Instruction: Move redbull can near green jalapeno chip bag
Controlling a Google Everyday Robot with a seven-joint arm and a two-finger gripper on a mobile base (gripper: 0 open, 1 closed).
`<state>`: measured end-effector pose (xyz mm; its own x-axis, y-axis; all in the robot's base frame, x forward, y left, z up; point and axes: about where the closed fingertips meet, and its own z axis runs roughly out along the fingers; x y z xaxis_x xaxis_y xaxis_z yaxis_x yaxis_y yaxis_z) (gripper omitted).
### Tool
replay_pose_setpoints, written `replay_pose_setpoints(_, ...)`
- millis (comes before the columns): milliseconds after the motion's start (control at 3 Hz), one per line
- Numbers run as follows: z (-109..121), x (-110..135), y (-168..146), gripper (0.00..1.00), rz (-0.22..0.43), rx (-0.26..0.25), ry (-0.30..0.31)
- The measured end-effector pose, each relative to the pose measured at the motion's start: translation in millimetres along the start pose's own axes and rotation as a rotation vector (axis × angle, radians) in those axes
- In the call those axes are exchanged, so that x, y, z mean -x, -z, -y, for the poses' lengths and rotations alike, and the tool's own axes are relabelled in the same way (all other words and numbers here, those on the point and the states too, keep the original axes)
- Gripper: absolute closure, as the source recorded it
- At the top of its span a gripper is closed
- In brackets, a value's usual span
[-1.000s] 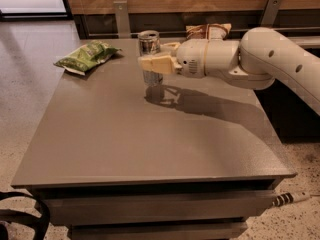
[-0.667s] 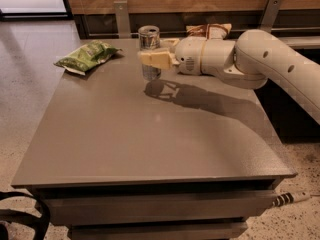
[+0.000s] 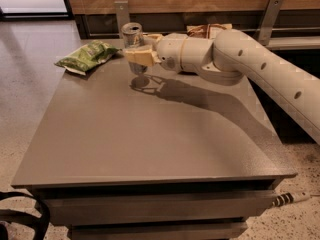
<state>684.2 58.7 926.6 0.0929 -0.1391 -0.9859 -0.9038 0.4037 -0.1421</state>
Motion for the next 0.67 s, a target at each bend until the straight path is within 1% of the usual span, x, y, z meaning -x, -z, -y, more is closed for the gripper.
replay_pose_setpoints(333,-3.0,-0.8,-28.3,1.00,-0.031,0.027,0.027)
replay_pose_setpoints(667,-3.5,-0.8,-29.7,1.00,-0.030,0.030,0.026)
